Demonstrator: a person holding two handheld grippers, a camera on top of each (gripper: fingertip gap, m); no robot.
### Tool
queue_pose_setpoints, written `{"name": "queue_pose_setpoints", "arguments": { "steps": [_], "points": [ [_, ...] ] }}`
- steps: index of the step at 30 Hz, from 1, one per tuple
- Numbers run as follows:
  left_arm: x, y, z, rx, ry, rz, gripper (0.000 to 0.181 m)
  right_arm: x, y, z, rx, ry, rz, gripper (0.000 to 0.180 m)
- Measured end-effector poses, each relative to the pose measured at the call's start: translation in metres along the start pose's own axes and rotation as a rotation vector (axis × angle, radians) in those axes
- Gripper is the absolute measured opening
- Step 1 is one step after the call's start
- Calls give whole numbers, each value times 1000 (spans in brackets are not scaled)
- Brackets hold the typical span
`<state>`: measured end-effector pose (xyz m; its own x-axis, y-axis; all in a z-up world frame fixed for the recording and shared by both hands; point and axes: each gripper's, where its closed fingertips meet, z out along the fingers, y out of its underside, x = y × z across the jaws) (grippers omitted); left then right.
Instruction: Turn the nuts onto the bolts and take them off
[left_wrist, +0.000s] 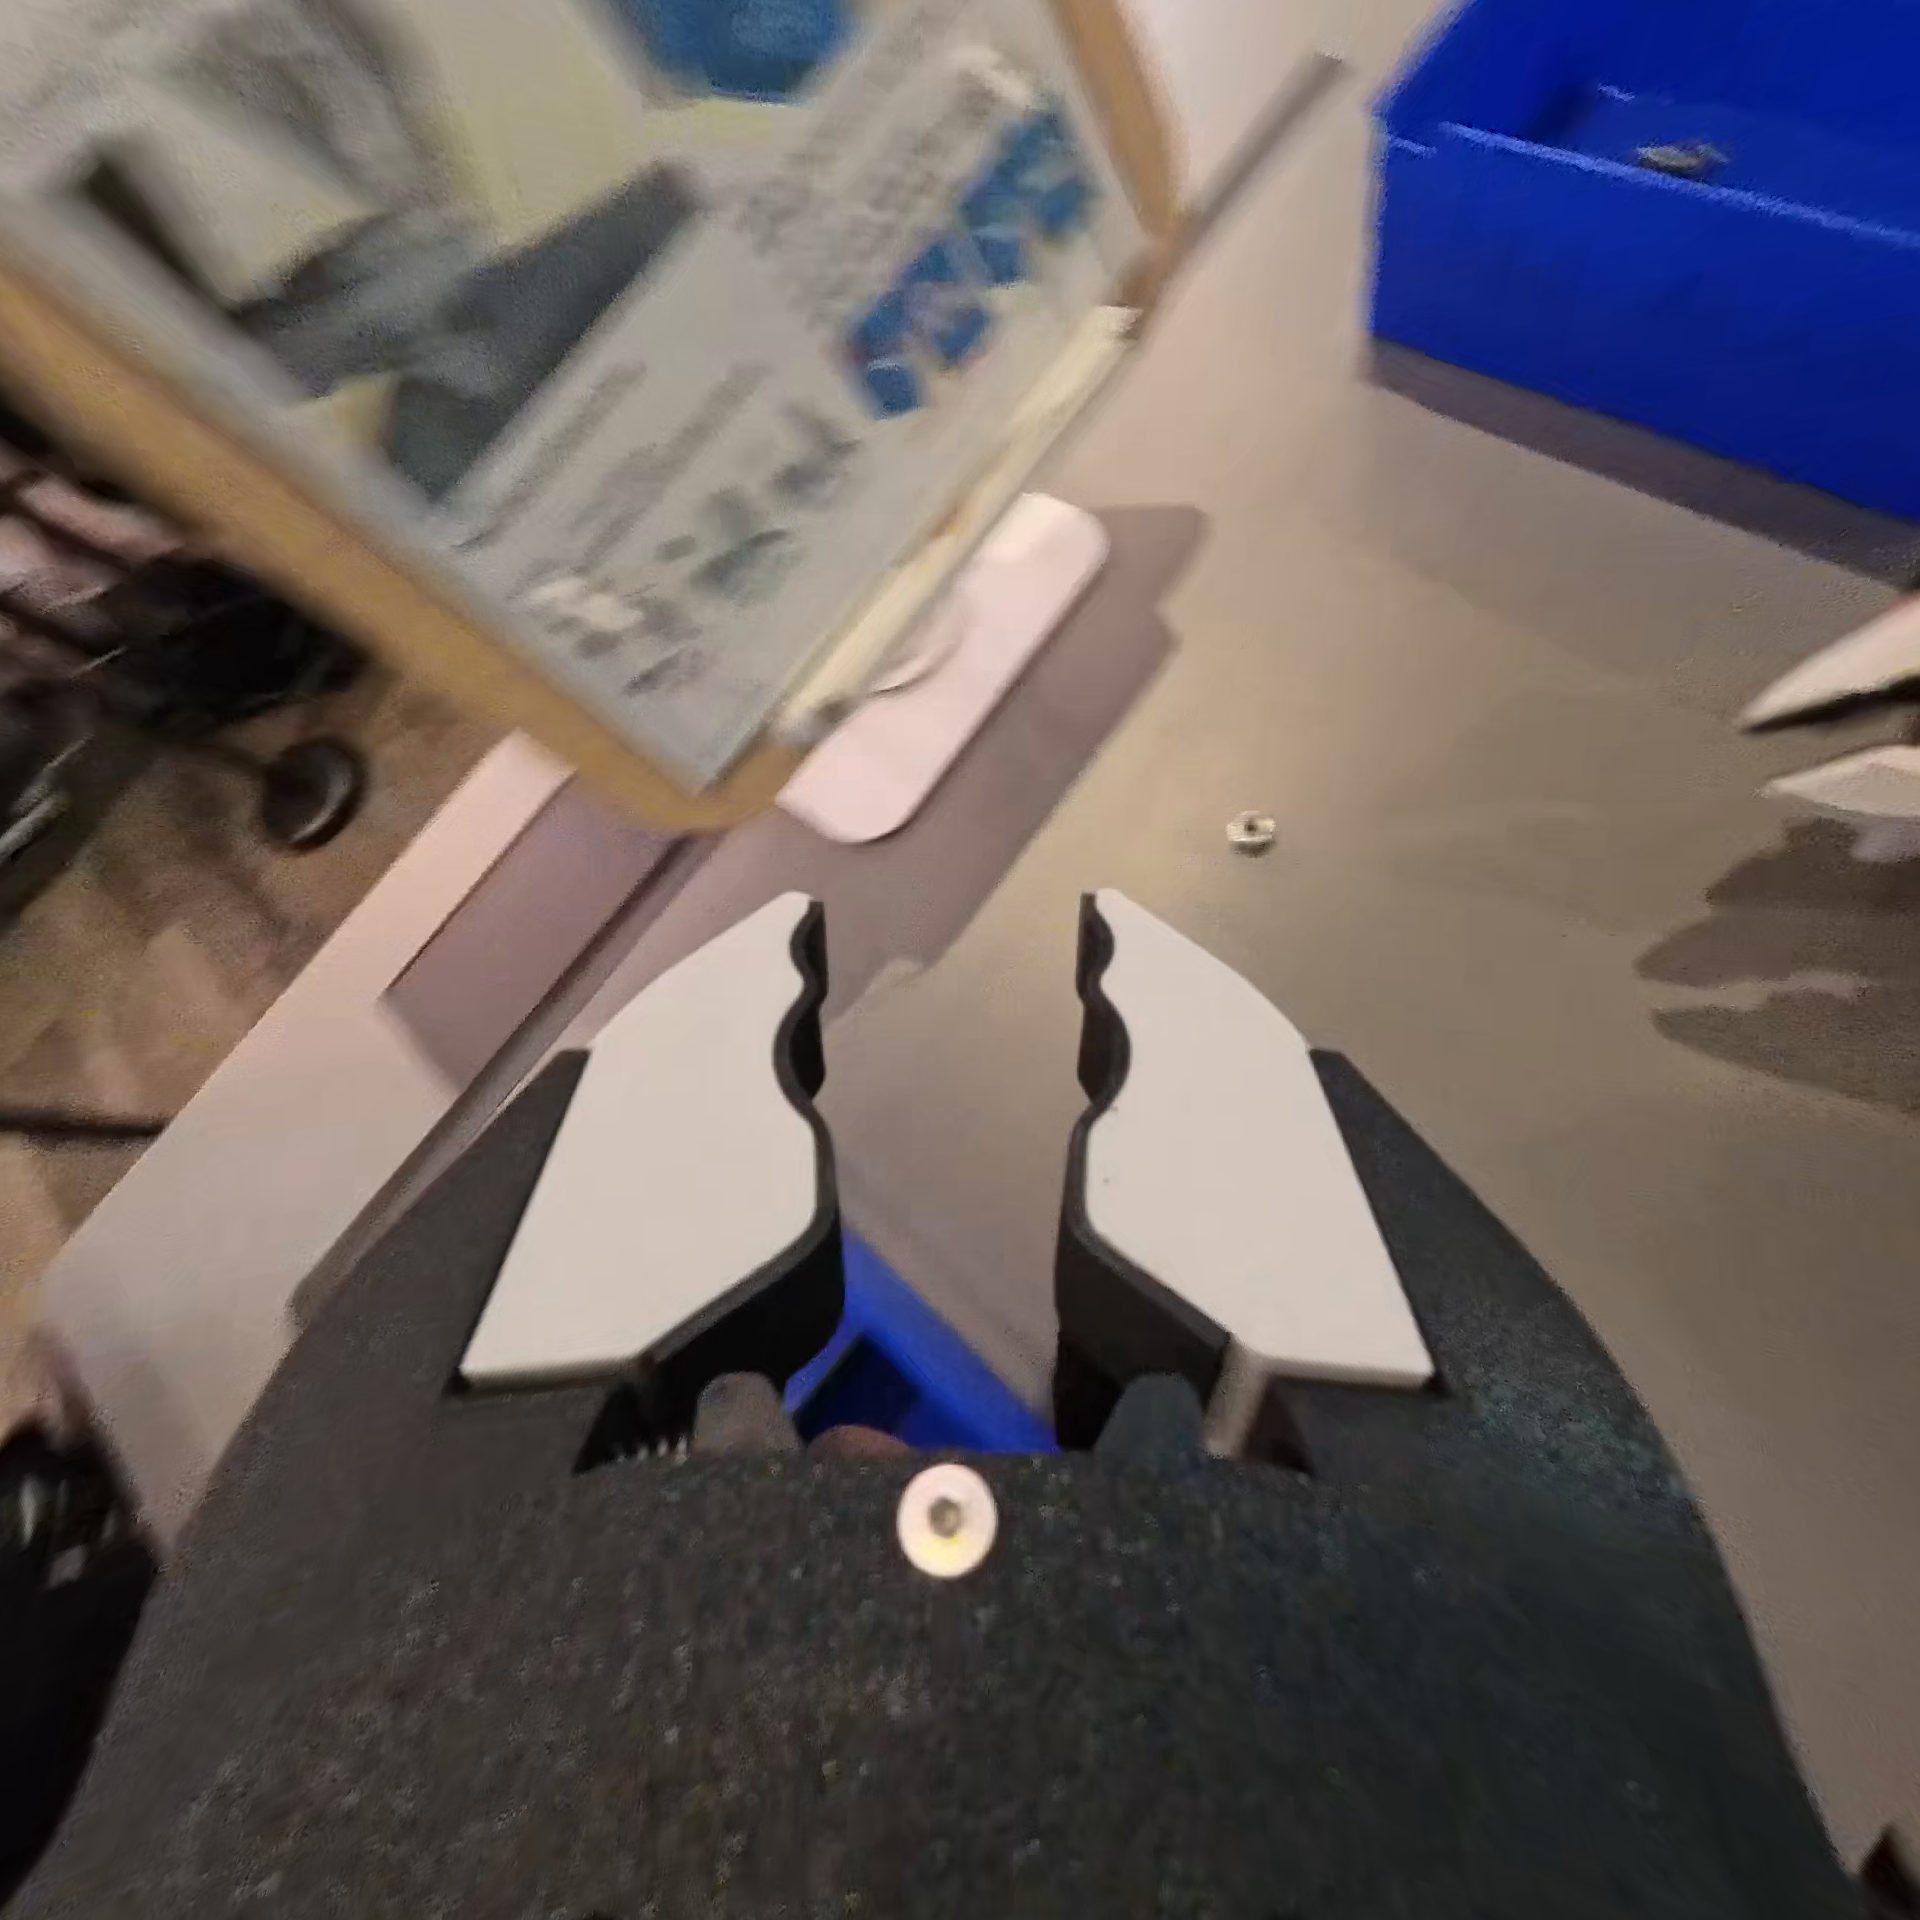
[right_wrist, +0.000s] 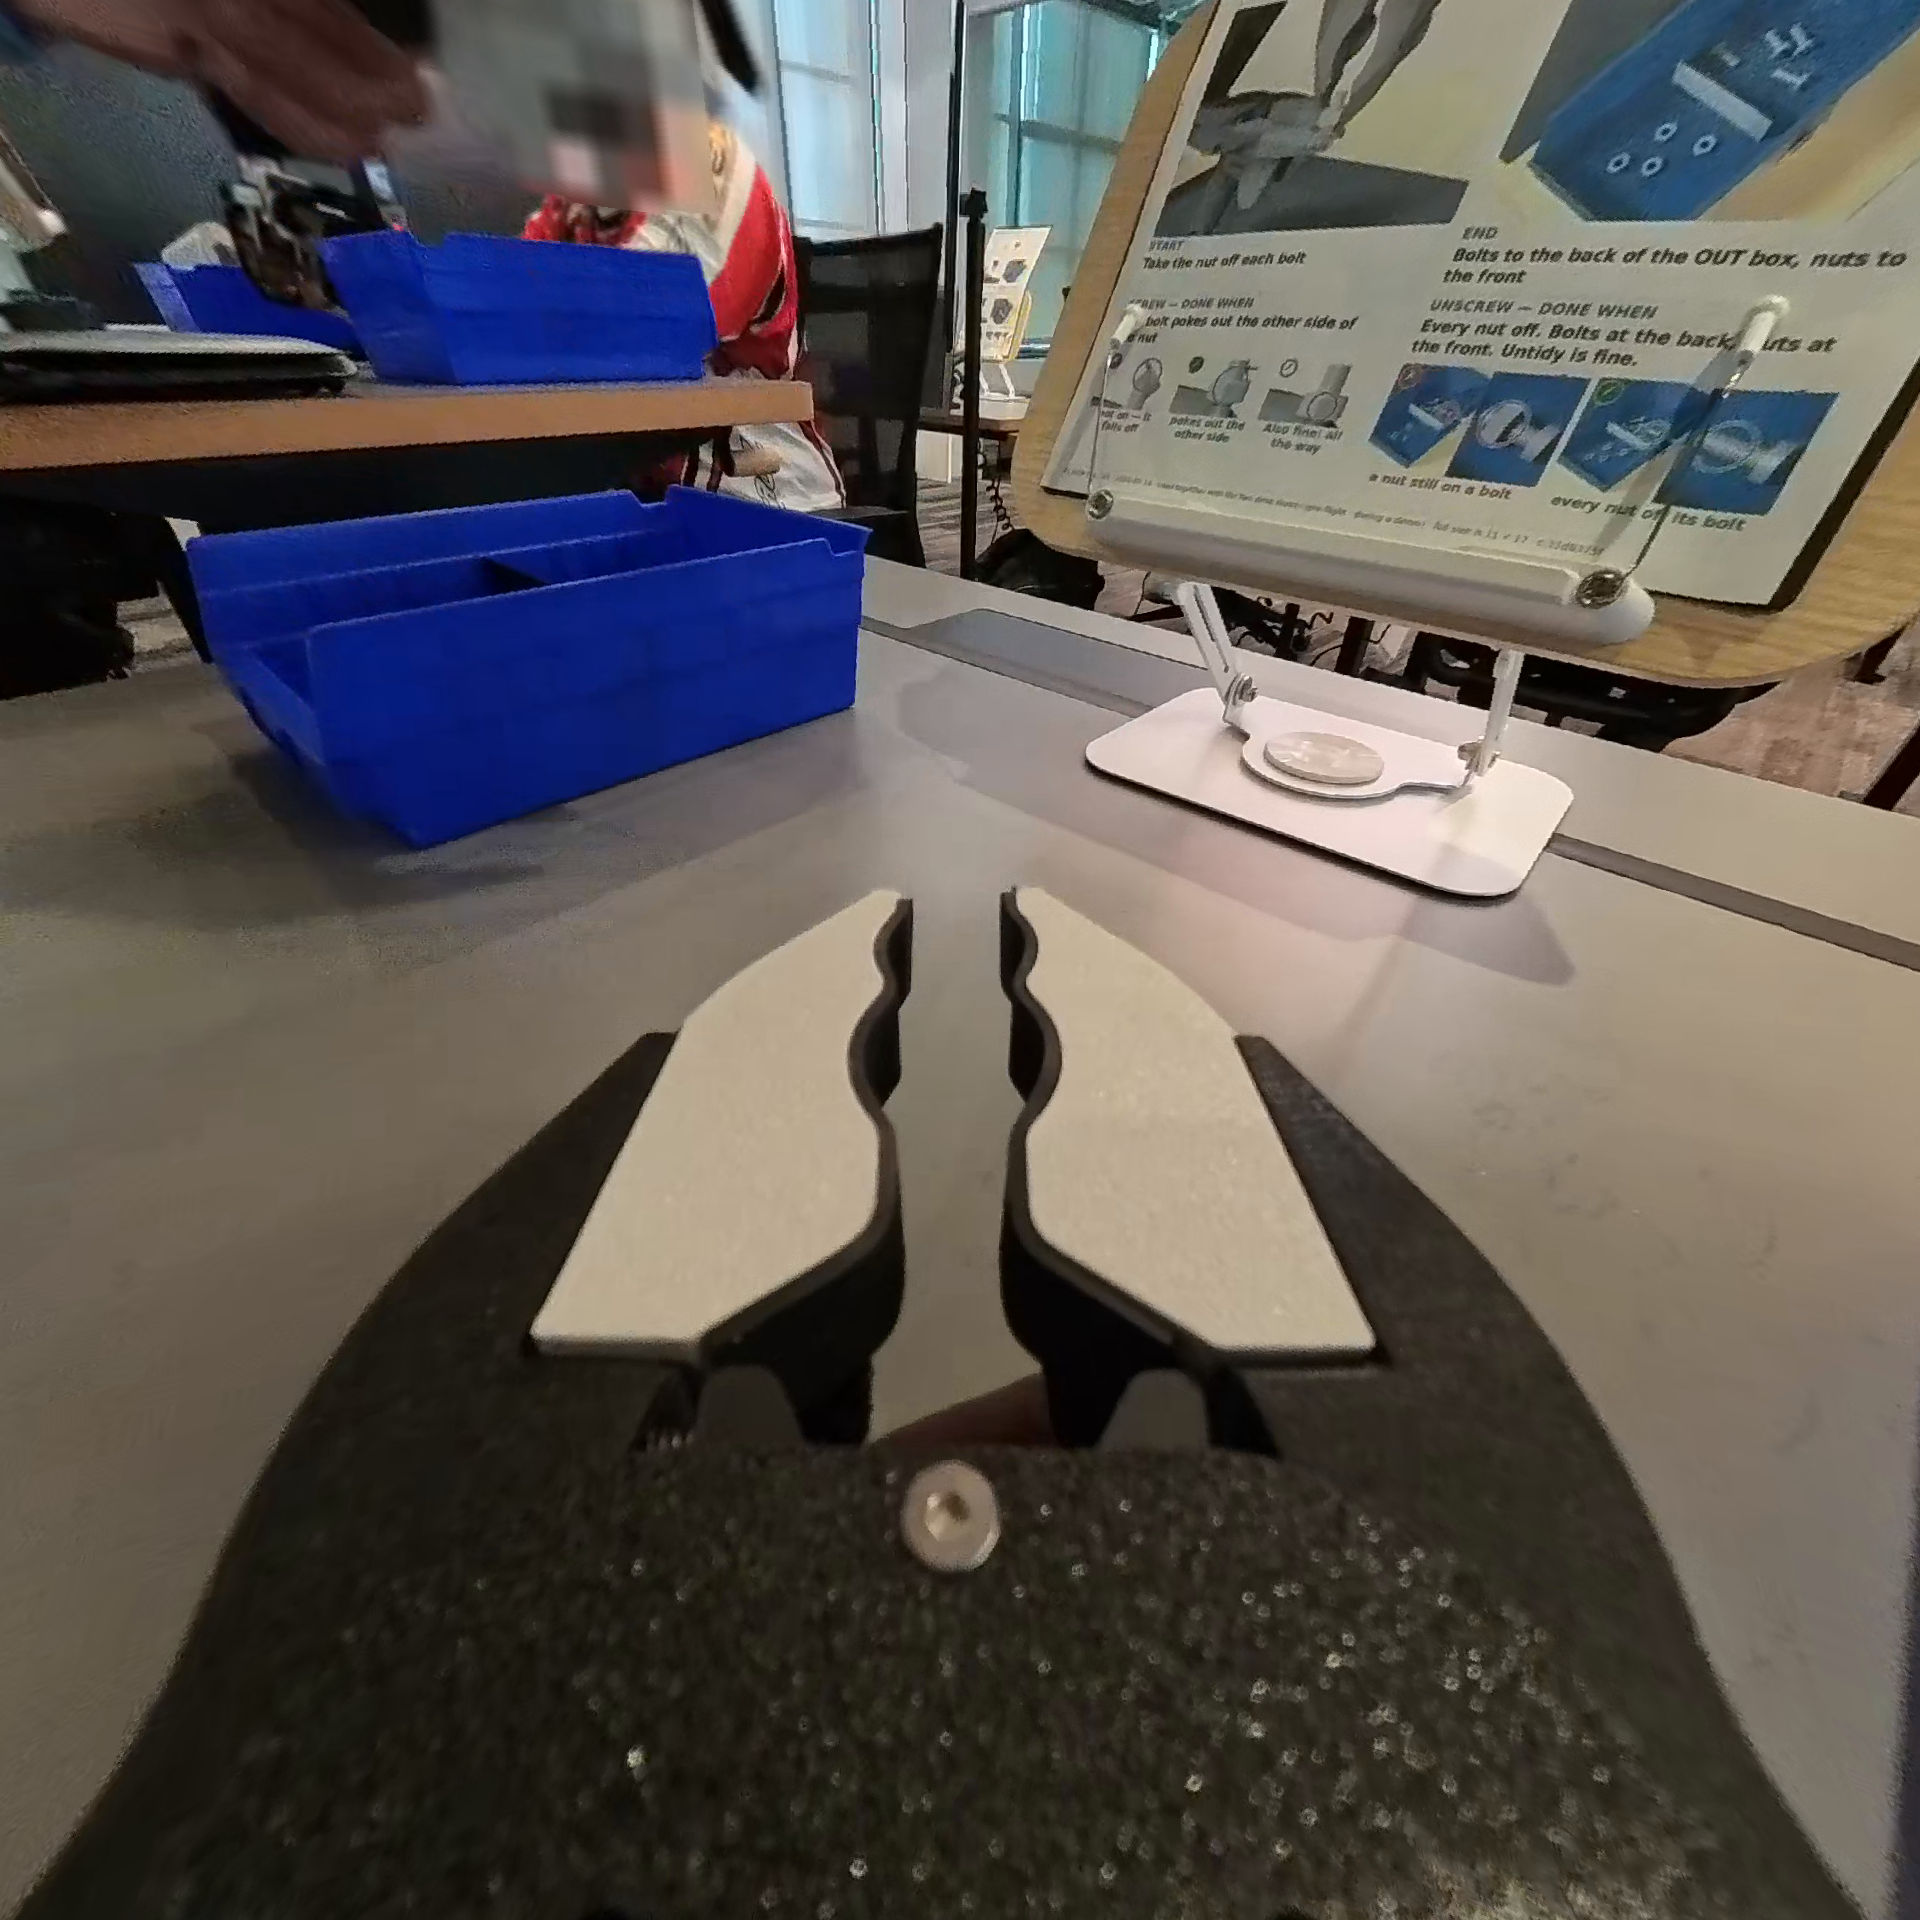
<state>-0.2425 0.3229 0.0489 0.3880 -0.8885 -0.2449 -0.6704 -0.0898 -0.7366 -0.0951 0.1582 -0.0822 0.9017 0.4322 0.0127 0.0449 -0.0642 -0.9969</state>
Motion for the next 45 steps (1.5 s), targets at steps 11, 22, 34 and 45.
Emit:
{"name": "queue_pose_setpoints", "arguments": {
  "steps": [11,22,34,45],
  "points": [
    [-119,162,5,-359,-199,-524,51,-2,5,5,-28,-1,-41,14],
    [-135,244,112,-647,-119,-751,43,-4,5,4,-25,-20,-33,12],
    [-129,252,124,-706,-107,-737,9,-13,7,5,-37,-44,-67,12],
    [-134,205,74,-513,-71,-701,0,-10,5,4,-23,-43,-46,10]
  ]
}}
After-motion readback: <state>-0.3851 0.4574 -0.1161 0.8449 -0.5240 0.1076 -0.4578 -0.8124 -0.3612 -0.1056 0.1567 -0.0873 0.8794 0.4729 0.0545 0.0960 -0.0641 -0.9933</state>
